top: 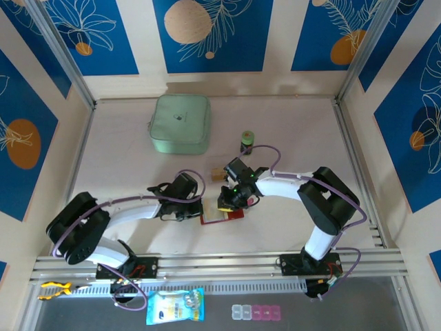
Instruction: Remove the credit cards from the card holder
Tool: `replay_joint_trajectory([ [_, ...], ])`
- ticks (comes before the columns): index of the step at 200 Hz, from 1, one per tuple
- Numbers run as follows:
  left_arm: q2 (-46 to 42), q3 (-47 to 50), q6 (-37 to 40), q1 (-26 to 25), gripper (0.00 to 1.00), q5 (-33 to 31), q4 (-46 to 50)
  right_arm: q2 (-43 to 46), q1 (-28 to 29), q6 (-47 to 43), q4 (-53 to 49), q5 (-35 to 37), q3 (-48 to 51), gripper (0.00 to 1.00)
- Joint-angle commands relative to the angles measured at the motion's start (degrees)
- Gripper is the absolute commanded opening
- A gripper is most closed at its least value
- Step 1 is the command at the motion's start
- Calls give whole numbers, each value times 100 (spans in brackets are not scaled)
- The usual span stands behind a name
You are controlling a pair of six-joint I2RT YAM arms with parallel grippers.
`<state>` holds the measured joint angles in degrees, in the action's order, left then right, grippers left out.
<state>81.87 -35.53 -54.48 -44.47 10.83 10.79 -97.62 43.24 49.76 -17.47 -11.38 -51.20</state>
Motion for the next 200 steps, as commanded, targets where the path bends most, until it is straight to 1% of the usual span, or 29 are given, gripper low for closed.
replay_joint_trajectory([
  [1, -201, -224, 135, 43, 0, -92, 312, 48, -46, -34, -125, 4, 118, 15],
  [26, -291, -296, 75, 43, 0, -49, 312, 75, -87, -35, -90, -18, 161, 15],
  [43, -339, -306, -34, 40, 3, 51, 189, 85, -99, -32, -73, -25, 199, 15],
  [77, -357, -279, -326, 29, 11, 291, -292, 81, -128, -19, 5, -101, 257, 15],
  [92, -272, -262, -471, 26, 18, 415, -529, 82, -140, -11, 31, -110, 273, 15],
  [114, -93, -269, -590, -10, 23, 575, -809, 79, -167, -3, 99, -160, 336, 15],
  [139, 79, -314, -605, -44, 25, 587, -815, 91, -219, 56, 260, -258, 443, 15],
  [200, 329, -332, -641, -80, 24, 647, -848, 149, -233, 99, 420, -357, 530, 15],
])
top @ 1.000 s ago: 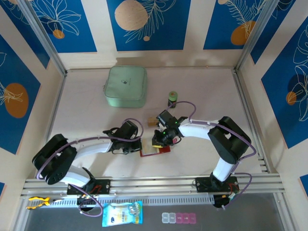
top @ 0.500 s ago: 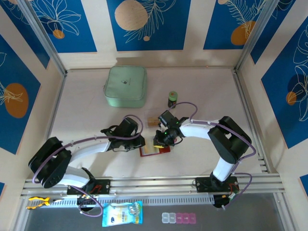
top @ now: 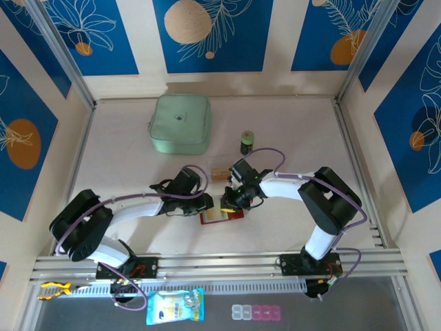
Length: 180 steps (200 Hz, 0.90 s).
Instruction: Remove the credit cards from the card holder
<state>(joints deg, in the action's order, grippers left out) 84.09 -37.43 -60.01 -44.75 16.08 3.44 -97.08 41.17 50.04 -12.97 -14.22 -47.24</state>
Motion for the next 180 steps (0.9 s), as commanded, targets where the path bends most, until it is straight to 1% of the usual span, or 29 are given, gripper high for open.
replay_joint_trajectory([
  [1, 111, -142, -93, -51, 24, 128, -128, 94, -23, 73, -30, -77, 135, 14],
  [36, 194, -89, -264, -81, 24, 244, -561, 176, -30, 85, -30, -90, 152, 15],
  [54, 221, -114, -352, -99, 23, 295, -694, 362, -52, 42, -85, -28, 189, 14],
  [81, 234, -275, -362, -164, 23, 227, -592, 825, -188, -32, -279, 85, 281, 14],
  [119, 454, -629, -326, -347, 23, 126, -382, 1454, -538, -159, -530, -2, 498, 15],
  [148, 799, -969, -295, -539, 16, 85, -303, 1890, -739, -257, -703, -28, 632, 15],
  [180, 1254, -1347, -275, -731, 15, 89, -292, 2254, -919, -350, -881, -71, 760, 14],
])
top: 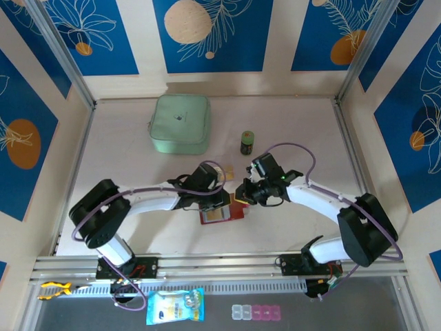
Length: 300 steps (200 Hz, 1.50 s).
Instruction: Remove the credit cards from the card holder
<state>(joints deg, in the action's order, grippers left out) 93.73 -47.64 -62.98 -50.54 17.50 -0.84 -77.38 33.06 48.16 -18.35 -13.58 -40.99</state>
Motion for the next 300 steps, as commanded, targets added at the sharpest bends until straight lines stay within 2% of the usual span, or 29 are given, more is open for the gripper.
replay_joint_trajectory([
  [1, 310, -330, 18, -164, 15, -53, 137, 294, -112, -164, -348, -135, 144, 14],
  [28, 662, -634, 55, -265, 17, 9, 137, 564, -228, -159, -428, -167, 284, 15],
  [57, 869, -753, 4, -313, 27, 79, -27, 769, -298, -178, -541, -162, 363, 15],
  [81, 851, -756, 18, -324, 34, 91, -118, 886, -334, -184, -658, -110, 373, 15],
  [110, 701, -745, 127, -309, 37, 57, -54, 920, -353, -167, -680, -109, 390, 15],
  [153, 209, -398, 228, -183, 37, -131, 26, 768, -310, -99, -618, -153, 282, 15],
  [203, -530, 366, 237, 191, 32, -282, 34, 322, -162, -154, -689, -96, -102, 15],
  [300, -1464, 1455, 242, 650, 18, -336, 58, -851, 638, -84, -710, 137, -979, 15],
])
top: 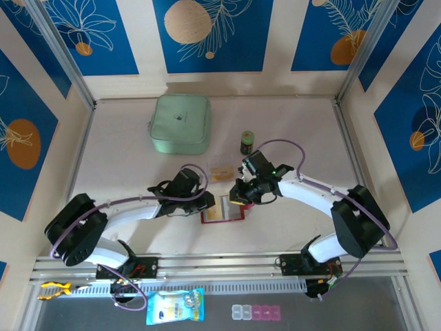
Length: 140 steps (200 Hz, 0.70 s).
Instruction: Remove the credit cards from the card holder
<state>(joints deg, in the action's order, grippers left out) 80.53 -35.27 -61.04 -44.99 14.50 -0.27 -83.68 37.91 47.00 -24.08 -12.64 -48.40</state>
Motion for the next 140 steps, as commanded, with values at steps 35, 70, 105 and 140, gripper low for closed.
replay_joint_trajectory([
  [35, -162, 426, 29, 151, 13, 21, -148, -542, 351, 91, -50, 72, -385, 15],
  [70, -31, 539, -31, 180, 11, 229, -446, -831, 483, 126, 105, 84, -459, 15],
  [105, 84, 571, -32, 196, 10, 266, -485, -1042, 583, 121, 404, 143, -429, 21],
  [140, 141, 574, 39, 220, 10, 228, -351, -1185, 678, 75, 603, 182, -416, 23],
])
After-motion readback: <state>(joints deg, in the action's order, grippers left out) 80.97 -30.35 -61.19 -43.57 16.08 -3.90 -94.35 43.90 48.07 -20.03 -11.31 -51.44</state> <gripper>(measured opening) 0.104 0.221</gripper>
